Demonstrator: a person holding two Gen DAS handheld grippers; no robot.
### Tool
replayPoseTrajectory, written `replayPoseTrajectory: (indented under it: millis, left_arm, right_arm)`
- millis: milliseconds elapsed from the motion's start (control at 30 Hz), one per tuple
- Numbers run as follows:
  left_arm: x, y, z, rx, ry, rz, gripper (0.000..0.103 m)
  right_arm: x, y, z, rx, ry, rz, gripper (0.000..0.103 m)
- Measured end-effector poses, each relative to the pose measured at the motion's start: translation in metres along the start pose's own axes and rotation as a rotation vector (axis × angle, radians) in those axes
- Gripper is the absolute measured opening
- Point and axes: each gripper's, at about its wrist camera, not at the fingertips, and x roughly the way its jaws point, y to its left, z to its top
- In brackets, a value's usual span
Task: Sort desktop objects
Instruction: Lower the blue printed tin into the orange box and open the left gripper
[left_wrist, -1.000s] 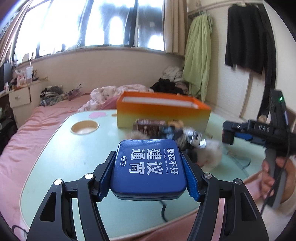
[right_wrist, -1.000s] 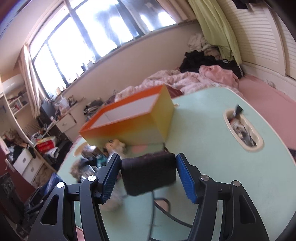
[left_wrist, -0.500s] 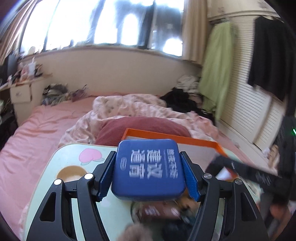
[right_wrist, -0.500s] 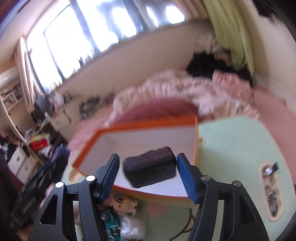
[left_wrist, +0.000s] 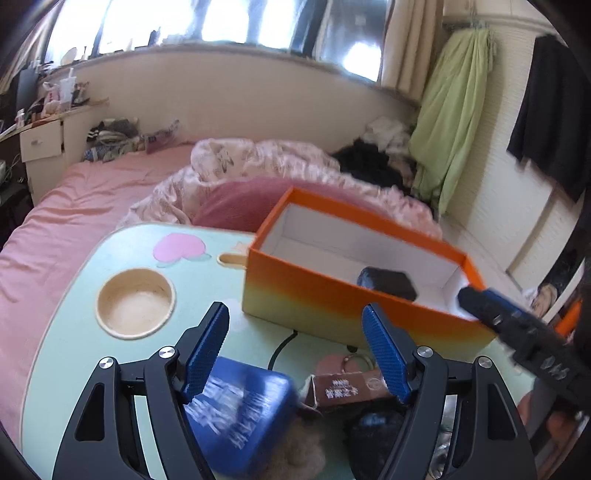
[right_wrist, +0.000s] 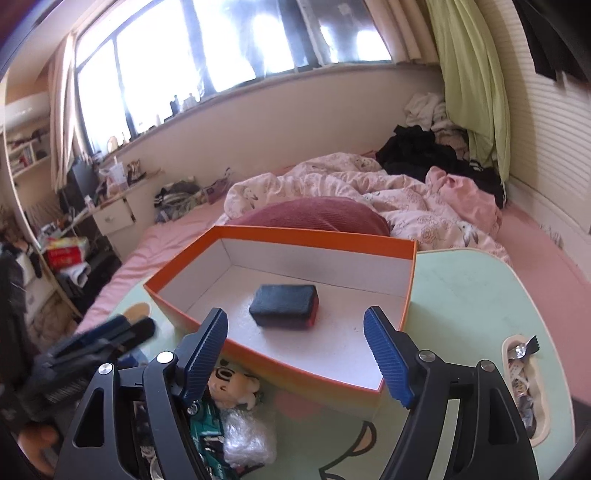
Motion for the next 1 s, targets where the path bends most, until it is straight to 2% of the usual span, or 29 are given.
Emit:
replayPoseTrajectory:
  millis: [133,233,400,467,533,633,733,900,1000]
  left_arm:
    - [-0.037,0.008,-0.005,0.006,-0.056,-0.041,0.075]
    - [-0.043,0.015,-0.013,0.044,-0.014,0.015,0.078]
    - [-0.025,0.026,-0.032,0.105,0.096,0.13,0.078]
    - [-0.025,0.035,-0.03,0.096,0.093,0.162,0.078]
    - [-0.026,0.041,-0.023,0.094,0.094,0.163,0.078]
    - [-0.019,0.039,-0.015,0.231,0.134,0.181,0.078]
    - [-0.002,0.045,-0.014,0.29,0.214,0.185,0.078]
    - [0.001,0.052,-0.014,0.242,0.225,0.075,0.063]
    - [-0.003,0.044,-0.019,0.273,0.226,0.065,0.064]
  right_arm:
    - [-0.02,-0.014,-0.002,0.11,-0.029,0.08,0.077]
    - [-0.046,-0.022,-0.009,0.173,-0.075,0.131,0.082]
    - [-0.075,-0.019,-0.025,0.181,-0.103,0.161,0.083]
    - [-0.081,-0.019,-0.036,0.167,-0.106,0.155,0.083]
    - [-0.082,-0.019,-0.042,0.156,-0.1,0.145,0.084]
    - [-0.074,-0.02,-0.051,0.169,-0.06,0.166,0.084]
    - [-0.067,-0.019,-0.057,0.177,-0.031,0.171,0.084]
    - [-0.063,-0.016,-0.062,0.178,-0.011,0.176,0.084]
    - [-0.063,-0.014,-0.063,0.172,-0.008,0.178,0.084]
